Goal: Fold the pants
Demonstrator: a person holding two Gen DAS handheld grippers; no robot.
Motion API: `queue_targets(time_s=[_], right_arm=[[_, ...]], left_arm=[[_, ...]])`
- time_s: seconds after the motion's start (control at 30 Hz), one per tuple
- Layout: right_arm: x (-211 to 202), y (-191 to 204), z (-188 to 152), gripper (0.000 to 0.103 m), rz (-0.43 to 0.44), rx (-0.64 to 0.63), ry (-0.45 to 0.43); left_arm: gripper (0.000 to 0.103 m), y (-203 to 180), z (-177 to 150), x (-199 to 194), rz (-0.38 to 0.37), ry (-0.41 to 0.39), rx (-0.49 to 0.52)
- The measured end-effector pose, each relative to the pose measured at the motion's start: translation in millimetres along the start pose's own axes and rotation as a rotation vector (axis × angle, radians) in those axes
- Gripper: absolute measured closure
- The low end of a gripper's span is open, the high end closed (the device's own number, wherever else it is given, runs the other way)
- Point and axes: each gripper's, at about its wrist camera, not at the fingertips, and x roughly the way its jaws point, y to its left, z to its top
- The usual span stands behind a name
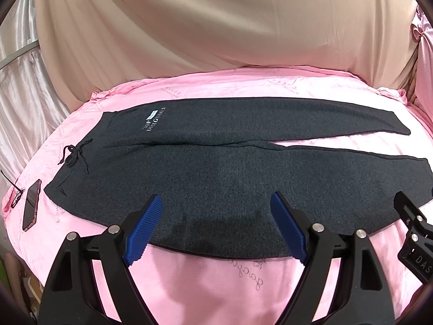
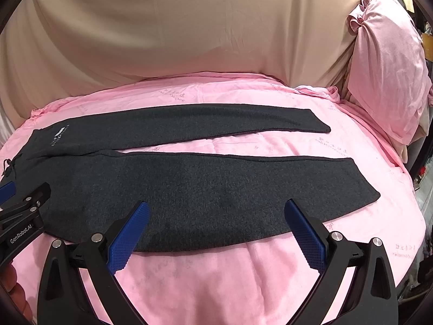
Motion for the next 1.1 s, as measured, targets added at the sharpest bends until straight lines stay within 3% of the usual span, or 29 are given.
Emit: queue_targets(time_s=[0.63,0.77,0.87,0.97,1.1], right_arm=[[16.0,-0.1,4.1,0.005,0.005,0.006,0.024],[33.9,-10.7,5.6,0.005,0.094,0.024,0.078],[53.9,-37.7,13.3,0.005,0.163,0.044,0.076],[75.3,-65.5,33.4,0.005,0.147,0.040,0.054],[121.7,-134.4,78.9,0.005,0.084,0.025,0.036]], left_arm=[[0.022,-7.1,4.4,11.2,-0.002,0.013,0.014],[0.017,-6.5,5.6,16.0,-0.014,0.017,0.017],[0.013,-2.5,8.7,21.4,-0.027,0.012,0.007],[0.009,8.2,16.1,31.8,-0.066,0.002,0.006],[0.009,33.1,34.8,52.3,-0.110,-0.011,-0.032]])
